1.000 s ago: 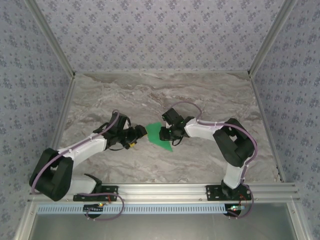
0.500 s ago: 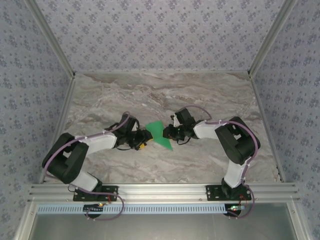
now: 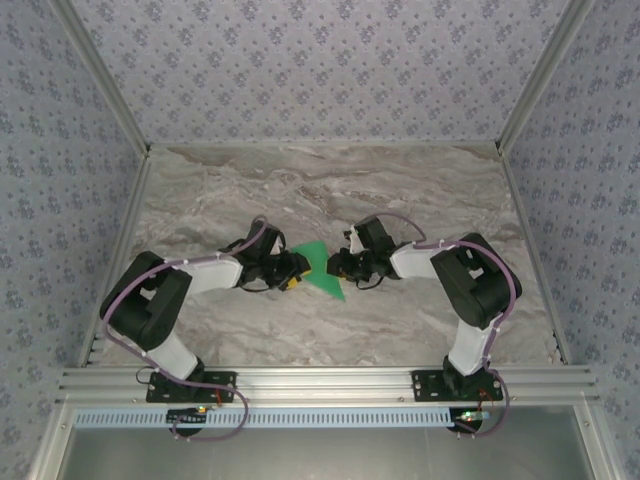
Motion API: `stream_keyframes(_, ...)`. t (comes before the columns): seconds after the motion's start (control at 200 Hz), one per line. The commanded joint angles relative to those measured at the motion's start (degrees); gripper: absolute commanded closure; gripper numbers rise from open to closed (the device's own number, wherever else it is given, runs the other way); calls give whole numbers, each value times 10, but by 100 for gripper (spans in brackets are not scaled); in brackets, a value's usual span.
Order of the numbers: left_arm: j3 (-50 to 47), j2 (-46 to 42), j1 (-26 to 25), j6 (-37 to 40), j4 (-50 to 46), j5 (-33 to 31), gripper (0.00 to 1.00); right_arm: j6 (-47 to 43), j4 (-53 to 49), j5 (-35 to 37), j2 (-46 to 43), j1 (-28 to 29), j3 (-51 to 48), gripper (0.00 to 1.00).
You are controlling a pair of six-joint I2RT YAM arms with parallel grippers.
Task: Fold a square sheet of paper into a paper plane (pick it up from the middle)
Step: Fold the wing for the fifth time at the center of the table.
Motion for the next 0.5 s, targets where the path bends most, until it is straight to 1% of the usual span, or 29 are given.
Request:
stream_keyframes(0.0,17,14,-4,-4,10,9,57,2,-37,22,20,-8,-22,75)
stream_keyframes(0.055,19,22,-4,-5,17,11,58,1,-37,22,21,-9,-22,75)
stream_keyframes(0.18,26,31,-4,-5,35,11,62,0,-35,21,20,-10,-25,75)
stream_keyframes(0.31,27,34,-4,-9,60,19,73,-12,-34,22,14,-9,-27,72)
stream_keyframes(0.42,24,27,-5,-10,62,24,83,-55,-35,27,-10,1,-27,65)
stream_keyframes(0.465,23,23,-7,-11,60,23,86,-65,-46,44,-25,10,-24,62)
stream_keyframes(0.495,23,20,-8,-11,57,23,89,-92,-54,58,-35,18,-21,60)
